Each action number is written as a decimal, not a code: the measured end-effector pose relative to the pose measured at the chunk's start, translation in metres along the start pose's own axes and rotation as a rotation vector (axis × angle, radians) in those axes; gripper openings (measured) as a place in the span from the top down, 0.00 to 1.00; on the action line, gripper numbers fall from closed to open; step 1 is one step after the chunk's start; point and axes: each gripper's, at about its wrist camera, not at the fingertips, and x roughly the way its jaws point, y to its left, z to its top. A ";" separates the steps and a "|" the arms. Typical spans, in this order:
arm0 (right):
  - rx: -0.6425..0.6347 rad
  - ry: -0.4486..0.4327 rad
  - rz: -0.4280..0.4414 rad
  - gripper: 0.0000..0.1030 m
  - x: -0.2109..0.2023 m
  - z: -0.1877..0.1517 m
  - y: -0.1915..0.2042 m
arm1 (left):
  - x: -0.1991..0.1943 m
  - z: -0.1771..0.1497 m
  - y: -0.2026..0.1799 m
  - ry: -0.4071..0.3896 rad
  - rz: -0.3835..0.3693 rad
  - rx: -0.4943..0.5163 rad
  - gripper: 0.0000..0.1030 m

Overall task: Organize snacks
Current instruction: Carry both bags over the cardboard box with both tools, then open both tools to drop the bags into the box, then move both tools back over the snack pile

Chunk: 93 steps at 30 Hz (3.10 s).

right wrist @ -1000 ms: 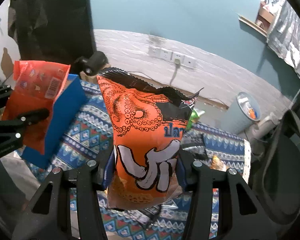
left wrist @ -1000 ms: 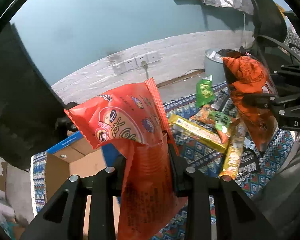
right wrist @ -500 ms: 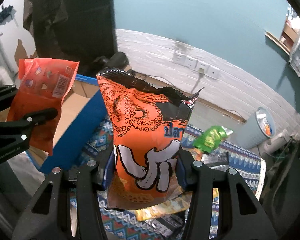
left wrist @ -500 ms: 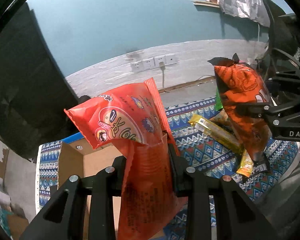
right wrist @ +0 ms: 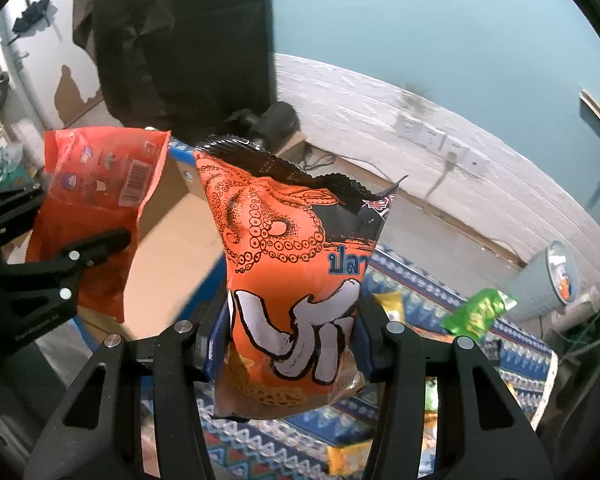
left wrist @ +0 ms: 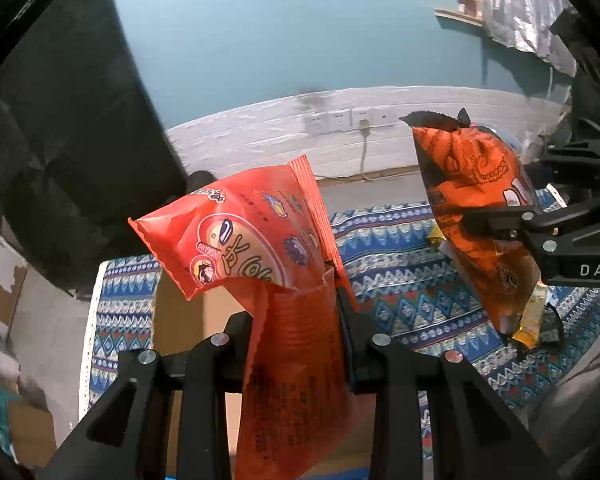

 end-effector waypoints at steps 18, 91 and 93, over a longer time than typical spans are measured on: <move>-0.047 0.079 0.111 0.52 0.051 0.036 0.071 | 0.017 -0.035 0.071 0.077 0.080 -0.123 0.69; 0.242 0.099 -0.139 0.25 -0.031 -0.095 -0.111 | 0.025 0.016 -0.123 0.129 -0.058 0.140 0.25; 0.246 0.098 -0.160 0.25 -0.034 -0.101 -0.117 | 0.026 0.016 -0.129 0.131 -0.065 0.148 0.25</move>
